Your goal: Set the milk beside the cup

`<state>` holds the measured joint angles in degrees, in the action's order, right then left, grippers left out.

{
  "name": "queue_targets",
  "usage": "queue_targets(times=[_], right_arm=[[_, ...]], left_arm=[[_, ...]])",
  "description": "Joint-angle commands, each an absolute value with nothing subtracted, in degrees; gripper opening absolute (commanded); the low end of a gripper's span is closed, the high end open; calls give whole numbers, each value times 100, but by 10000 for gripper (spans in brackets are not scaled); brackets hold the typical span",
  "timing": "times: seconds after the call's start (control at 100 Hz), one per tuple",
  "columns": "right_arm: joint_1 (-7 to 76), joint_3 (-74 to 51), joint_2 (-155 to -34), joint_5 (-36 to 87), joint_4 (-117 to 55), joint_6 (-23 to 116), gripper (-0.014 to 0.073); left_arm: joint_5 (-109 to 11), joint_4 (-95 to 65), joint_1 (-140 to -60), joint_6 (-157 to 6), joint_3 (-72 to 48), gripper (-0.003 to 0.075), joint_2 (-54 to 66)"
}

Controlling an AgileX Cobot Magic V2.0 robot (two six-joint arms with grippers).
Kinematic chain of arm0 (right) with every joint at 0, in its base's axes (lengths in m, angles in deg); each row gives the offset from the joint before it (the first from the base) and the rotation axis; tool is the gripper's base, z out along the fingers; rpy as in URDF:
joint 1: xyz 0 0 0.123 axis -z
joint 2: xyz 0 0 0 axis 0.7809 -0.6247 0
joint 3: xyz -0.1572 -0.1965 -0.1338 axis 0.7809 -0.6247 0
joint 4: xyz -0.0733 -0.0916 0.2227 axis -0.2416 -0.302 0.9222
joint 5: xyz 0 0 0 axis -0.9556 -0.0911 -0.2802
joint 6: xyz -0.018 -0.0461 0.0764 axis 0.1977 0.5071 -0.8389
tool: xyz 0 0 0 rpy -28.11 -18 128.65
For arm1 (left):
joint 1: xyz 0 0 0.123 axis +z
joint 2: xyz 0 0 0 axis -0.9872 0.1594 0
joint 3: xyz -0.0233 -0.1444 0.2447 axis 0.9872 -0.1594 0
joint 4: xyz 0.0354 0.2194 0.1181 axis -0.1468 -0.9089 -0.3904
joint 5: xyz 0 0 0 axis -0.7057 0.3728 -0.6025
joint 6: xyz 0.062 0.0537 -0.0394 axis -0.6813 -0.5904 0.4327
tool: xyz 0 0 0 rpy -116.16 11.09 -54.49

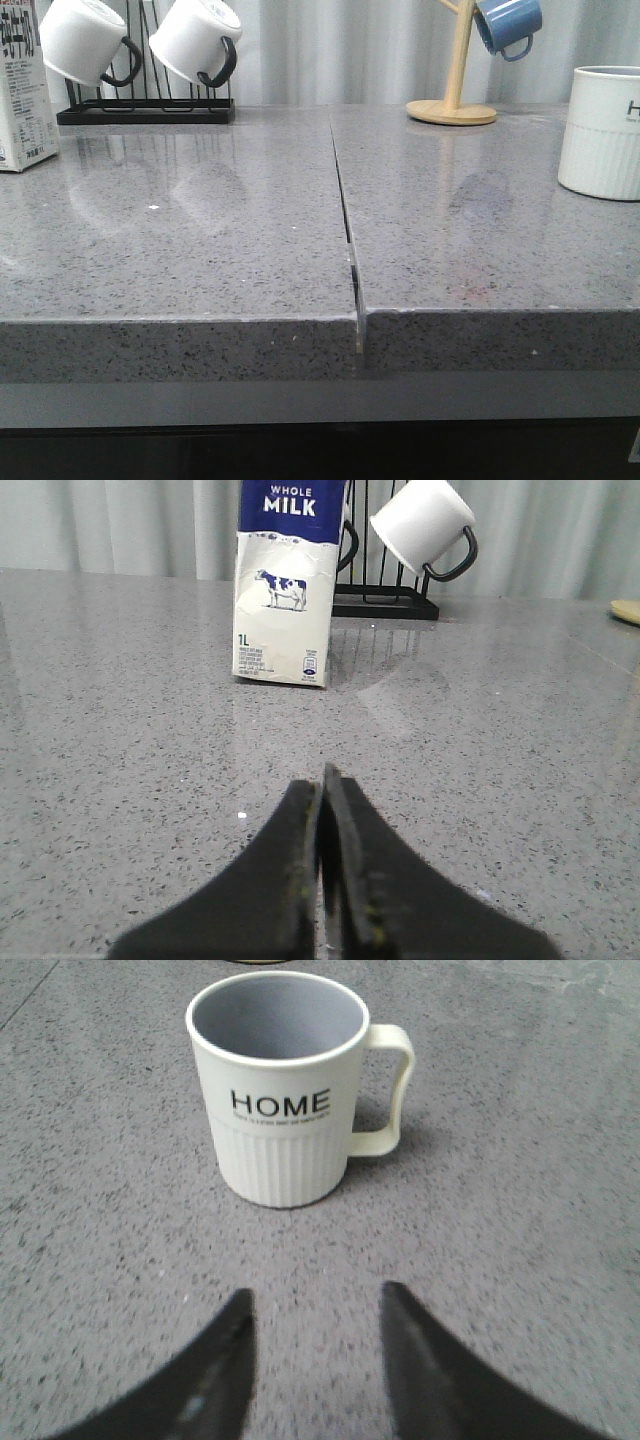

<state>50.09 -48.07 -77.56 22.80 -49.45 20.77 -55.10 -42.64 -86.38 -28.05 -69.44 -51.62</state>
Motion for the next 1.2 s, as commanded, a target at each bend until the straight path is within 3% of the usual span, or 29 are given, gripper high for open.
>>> queue_targets(times=[0.0,0.34,0.6,1.05,1.19], right_arm=[[5046,-4591,-8128,1222,-4958,2069,429],[5775,-4591,-9487,-650,-4945,2069,398],[5806,-4584,-10521,-1951,-4743,2069,398],[5806,-3904,-12094,-2886,-4525,2069,398],[5784,-3669,-12361,-2952,-4531,2069,306]], left_arm=[[-5980,-4219,-8640,-2787,-7182,-21,-5350],[-5980,-4219,-8640,-2787,-7182,-21,-5350],[-5980,-4219,-8640,-2787,-7182,-21,-5350],[-5980,-4219,-8640,-2787,-7182,-21,-5350],[-5980,-4219,-8640,-2787,-7182,-21,-5350]])
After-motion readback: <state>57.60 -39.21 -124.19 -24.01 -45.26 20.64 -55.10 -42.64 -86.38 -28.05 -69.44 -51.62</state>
